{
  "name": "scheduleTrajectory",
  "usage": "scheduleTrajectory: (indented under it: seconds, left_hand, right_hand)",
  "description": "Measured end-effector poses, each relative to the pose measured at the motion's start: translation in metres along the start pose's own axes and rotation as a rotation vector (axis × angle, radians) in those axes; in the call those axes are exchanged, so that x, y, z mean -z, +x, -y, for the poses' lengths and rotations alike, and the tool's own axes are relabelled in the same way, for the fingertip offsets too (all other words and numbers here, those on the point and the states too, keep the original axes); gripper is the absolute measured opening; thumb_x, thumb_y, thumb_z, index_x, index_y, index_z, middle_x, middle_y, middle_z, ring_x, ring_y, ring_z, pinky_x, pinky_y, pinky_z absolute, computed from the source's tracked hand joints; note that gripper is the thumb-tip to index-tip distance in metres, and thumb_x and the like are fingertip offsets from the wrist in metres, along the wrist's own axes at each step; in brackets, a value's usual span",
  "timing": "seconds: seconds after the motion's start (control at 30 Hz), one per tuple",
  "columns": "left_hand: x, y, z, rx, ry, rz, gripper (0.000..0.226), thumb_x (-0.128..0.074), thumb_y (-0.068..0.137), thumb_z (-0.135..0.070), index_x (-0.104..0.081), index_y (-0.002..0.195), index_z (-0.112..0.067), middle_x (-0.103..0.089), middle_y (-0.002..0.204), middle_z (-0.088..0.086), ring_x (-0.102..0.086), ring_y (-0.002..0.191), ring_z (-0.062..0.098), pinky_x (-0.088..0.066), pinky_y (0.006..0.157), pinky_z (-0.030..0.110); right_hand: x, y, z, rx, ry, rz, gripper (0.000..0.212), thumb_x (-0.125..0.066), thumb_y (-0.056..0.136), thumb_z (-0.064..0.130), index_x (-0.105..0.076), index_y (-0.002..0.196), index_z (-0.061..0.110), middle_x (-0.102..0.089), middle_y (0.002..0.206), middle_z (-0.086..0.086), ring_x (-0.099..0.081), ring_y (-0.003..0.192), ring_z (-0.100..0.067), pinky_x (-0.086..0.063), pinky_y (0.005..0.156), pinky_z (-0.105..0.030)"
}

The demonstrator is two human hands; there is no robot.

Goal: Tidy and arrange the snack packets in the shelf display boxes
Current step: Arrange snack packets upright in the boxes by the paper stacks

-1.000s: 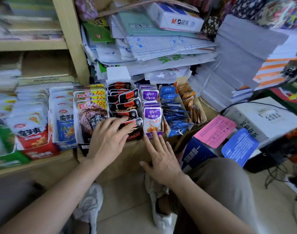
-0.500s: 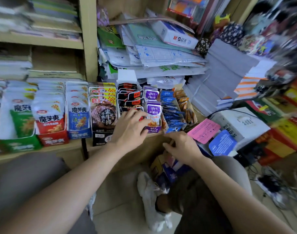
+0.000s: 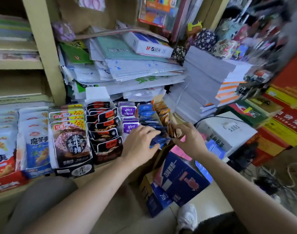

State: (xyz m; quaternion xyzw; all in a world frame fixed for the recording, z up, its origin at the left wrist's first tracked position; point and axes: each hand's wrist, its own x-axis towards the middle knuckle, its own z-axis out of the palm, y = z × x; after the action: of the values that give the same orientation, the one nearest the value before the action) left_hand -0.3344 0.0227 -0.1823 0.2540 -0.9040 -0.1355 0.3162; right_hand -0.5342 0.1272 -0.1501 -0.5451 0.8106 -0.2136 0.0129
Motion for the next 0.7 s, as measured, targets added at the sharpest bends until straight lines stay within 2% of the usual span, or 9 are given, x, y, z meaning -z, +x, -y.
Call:
scheduleTrajectory:
  seconds: [0.07, 0.13, 0.2, 0.3, 0.4, 0.47, 0.53, 0.63, 0.7]
  left_hand:
    - [-0.011, 0.023, 0.003, 0.01, 0.057, 0.018, 0.05, -0.071, 0.089, -0.042, -0.062, 0.136, -0.025, -0.062, 0.134, -0.007, -0.053, 0.122, 0.018, -0.046, 0.104, 0.037]
    - [-0.022, 0.042, 0.007, 0.024, 0.135, 0.098, 0.057, -0.067, 0.09, -0.048, -0.055, 0.142, -0.028, -0.054, 0.144, -0.006, -0.047, 0.13, 0.019, -0.04, 0.109, 0.037]
    - [-0.033, 0.056, 0.012, 0.049, 0.198, 0.198, 0.056, -0.063, 0.092, -0.054, -0.054, 0.142, -0.032, -0.052, 0.147, -0.008, -0.045, 0.132, 0.02, -0.039, 0.109, 0.039]
    - [-0.04, 0.07, 0.017, 0.052, 0.275, 0.208, 0.035, -0.064, 0.093, -0.052, -0.068, 0.123, -0.033, -0.066, 0.127, -0.01, -0.058, 0.118, 0.02, -0.048, 0.094, 0.039]
    - [-0.039, 0.078, 0.014, 0.096, 0.317, 0.136, 0.018, -0.066, 0.094, -0.047, -0.073, 0.104, -0.034, -0.073, 0.105, -0.015, -0.065, 0.094, 0.012, -0.049, 0.07, 0.032]
    - [-0.035, 0.082, 0.01, 0.186, 0.296, 0.105, 0.014, -0.065, 0.096, -0.045, -0.073, 0.098, -0.035, -0.069, 0.08, -0.018, -0.056, 0.064, 0.002, -0.041, 0.057, 0.027]
    - [-0.033, 0.088, 0.005, 0.283, 0.27, 0.106, 0.013, -0.064, 0.096, -0.045, -0.072, 0.095, -0.034, -0.06, 0.06, -0.015, -0.048, 0.05, 0.001, -0.037, 0.051, 0.026]
    - [-0.031, 0.101, 0.0, 0.373, 0.263, 0.152, 0.014, -0.066, 0.094, -0.045, -0.071, 0.09, -0.033, -0.067, 0.072, -0.011, -0.063, 0.066, 0.012, -0.047, 0.055, 0.028]
    - [-0.032, 0.109, -0.003, 0.395, 0.282, 0.178, 0.014, -0.066, 0.093, -0.046, -0.071, 0.089, -0.033, -0.069, 0.078, -0.013, -0.065, 0.074, 0.011, -0.051, 0.06, 0.029]
  right_hand:
    - [-0.012, 0.014, -0.018, 0.096, -0.013, -0.009, 0.066, -0.081, 0.08, 0.024, -0.054, 0.14, 0.026, -0.052, 0.134, -0.005, -0.05, 0.118, -0.027, -0.047, 0.098, -0.043]
    - [-0.025, 0.025, -0.032, 0.179, -0.01, 0.014, 0.069, -0.077, 0.084, 0.026, -0.048, 0.147, 0.029, -0.045, 0.144, -0.005, -0.041, 0.127, -0.028, -0.037, 0.104, -0.045]
    - [-0.033, 0.035, -0.043, 0.247, 0.047, 0.022, 0.06, -0.074, 0.088, 0.027, -0.052, 0.144, 0.028, -0.045, 0.147, -0.004, -0.043, 0.127, -0.028, -0.038, 0.104, -0.045]
    - [-0.037, 0.049, -0.06, 0.284, 0.146, 0.006, 0.043, -0.075, 0.088, 0.023, -0.063, 0.129, 0.022, -0.056, 0.134, 0.001, -0.057, 0.117, -0.024, -0.047, 0.093, -0.035]
    - [-0.031, 0.061, -0.077, 0.216, 0.227, -0.063, 0.032, -0.074, 0.087, 0.017, -0.067, 0.118, 0.02, -0.063, 0.114, 0.003, -0.061, 0.098, -0.018, -0.043, 0.078, -0.026]
    - [-0.027, 0.063, -0.09, 0.116, 0.289, -0.108, 0.027, -0.073, 0.088, 0.018, -0.07, 0.115, 0.02, -0.069, 0.11, 0.002, -0.063, 0.095, -0.016, -0.043, 0.079, -0.024]
    - [-0.019, 0.06, -0.101, -0.034, 0.35, -0.096, 0.027, -0.074, 0.089, 0.021, -0.072, 0.116, 0.022, -0.072, 0.103, 0.001, -0.065, 0.092, -0.015, -0.043, 0.077, -0.022]
    - [-0.012, 0.056, -0.106, -0.137, 0.383, -0.047, 0.033, -0.076, 0.088, 0.023, -0.07, 0.121, 0.023, -0.073, 0.108, -0.001, -0.067, 0.097, -0.019, -0.048, 0.081, -0.025]
    - [-0.009, 0.056, -0.099, -0.13, 0.413, -0.023, 0.038, -0.075, 0.088, 0.022, -0.068, 0.125, 0.025, -0.072, 0.114, -0.001, -0.066, 0.098, -0.019, -0.053, 0.085, -0.031]
